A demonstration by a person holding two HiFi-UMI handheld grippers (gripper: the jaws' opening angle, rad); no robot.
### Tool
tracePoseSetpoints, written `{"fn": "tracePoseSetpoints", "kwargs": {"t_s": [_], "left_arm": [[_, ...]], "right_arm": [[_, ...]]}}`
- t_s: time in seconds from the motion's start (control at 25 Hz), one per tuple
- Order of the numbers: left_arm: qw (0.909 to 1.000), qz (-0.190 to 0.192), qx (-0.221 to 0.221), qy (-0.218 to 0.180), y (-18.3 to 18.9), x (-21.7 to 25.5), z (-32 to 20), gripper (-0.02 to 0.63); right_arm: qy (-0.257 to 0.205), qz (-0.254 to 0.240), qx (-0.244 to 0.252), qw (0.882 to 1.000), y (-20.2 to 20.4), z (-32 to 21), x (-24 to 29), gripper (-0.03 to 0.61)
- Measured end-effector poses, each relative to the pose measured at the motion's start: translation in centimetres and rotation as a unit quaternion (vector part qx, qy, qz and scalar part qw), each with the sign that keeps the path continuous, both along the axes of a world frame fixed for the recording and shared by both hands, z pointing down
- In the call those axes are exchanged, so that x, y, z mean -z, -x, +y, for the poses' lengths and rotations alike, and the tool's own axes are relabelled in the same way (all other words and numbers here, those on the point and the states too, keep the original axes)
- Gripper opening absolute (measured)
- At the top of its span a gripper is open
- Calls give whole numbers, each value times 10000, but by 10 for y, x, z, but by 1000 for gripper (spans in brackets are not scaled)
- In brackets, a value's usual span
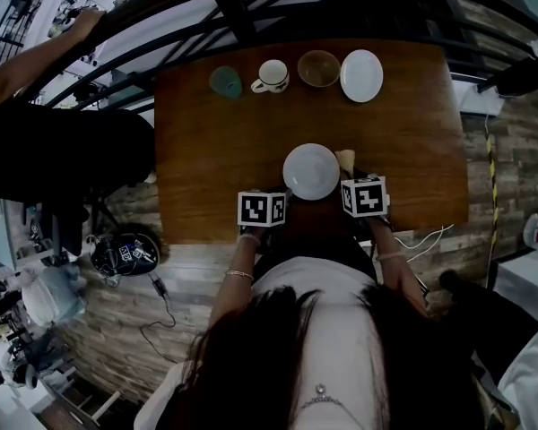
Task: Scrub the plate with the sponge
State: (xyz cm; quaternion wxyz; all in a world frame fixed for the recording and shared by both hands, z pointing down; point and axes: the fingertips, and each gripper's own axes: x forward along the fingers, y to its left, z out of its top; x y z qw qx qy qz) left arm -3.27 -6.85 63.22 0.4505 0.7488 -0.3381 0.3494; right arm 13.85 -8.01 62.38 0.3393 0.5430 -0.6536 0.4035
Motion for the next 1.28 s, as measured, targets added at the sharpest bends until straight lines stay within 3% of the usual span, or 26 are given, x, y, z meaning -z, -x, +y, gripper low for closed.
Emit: {"fn": "tracePoseSetpoints", "kwargs": {"t_s": [1.28], "left_arm": [[9991,115,15,397,-7,-12,0,75]], "right_arm": [[490,-150,923,9944,56,-34,-16,98]]}}
